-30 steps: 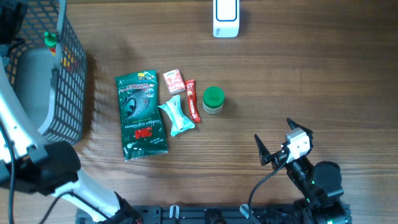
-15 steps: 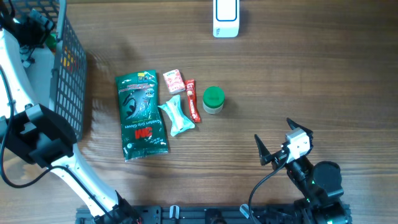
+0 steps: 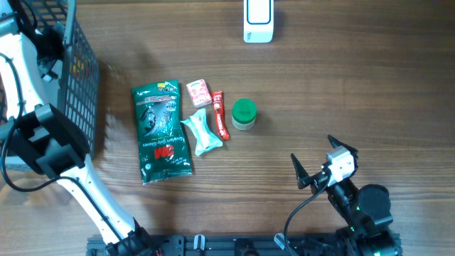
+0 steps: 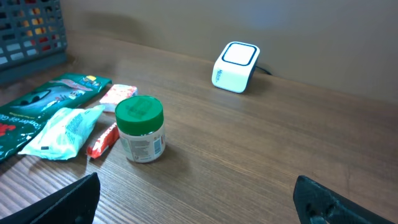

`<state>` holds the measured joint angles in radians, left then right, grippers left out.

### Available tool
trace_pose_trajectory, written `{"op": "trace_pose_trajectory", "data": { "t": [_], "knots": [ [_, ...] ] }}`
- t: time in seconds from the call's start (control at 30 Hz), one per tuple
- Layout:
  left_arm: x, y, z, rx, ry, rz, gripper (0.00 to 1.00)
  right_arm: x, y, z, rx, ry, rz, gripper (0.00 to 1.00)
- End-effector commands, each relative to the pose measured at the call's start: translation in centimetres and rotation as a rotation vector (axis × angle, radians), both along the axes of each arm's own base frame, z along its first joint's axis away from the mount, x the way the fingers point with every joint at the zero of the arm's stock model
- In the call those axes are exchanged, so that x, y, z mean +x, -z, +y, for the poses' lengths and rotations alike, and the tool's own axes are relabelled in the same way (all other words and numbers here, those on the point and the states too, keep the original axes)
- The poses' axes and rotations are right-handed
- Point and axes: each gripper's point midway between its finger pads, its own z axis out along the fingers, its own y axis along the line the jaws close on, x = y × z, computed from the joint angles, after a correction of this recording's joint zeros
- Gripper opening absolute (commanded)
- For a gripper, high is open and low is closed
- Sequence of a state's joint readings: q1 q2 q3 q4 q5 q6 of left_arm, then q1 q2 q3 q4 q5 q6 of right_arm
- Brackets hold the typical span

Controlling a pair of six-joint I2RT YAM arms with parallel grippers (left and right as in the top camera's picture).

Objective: Scan the item barcode
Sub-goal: 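Move the left gripper back into the basket and grasp the red sauce bottle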

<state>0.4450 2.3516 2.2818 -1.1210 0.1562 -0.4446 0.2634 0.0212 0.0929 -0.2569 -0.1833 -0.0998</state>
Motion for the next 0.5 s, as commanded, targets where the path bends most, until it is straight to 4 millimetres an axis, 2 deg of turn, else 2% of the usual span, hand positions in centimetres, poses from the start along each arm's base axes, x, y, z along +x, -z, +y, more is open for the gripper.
{"op": "trace_pose_trajectory", "data": {
  "t": [0.0, 0.13, 0.33, 0.47],
  "knots": [
    [0.2, 0.5, -0.3, 0.012, 0.056, 0.005, 0.61, -0.1, -0.7, 0.1, 0.004, -0.011, -0.022, 1.00],
    [0.0, 0.6, -0.3, 0.007, 0.054, 0.013, 0.37, -0.1, -0.7, 0.1, 0.003, -0.010, -0.022, 1.00],
    [-0.6, 0.2, -0.1, 0.001, 0.046, 0.024, 0.28, -0.1, -0.7, 0.1, 0.004, -0.011, -0.022, 1.00],
    [-1.3, -1.4, 0.1, 0.008, 0.037, 0.013, 0.24, -0.1, -0.7, 0.1, 0.004, -0.011, -0.022, 1.00]
  ]
}}
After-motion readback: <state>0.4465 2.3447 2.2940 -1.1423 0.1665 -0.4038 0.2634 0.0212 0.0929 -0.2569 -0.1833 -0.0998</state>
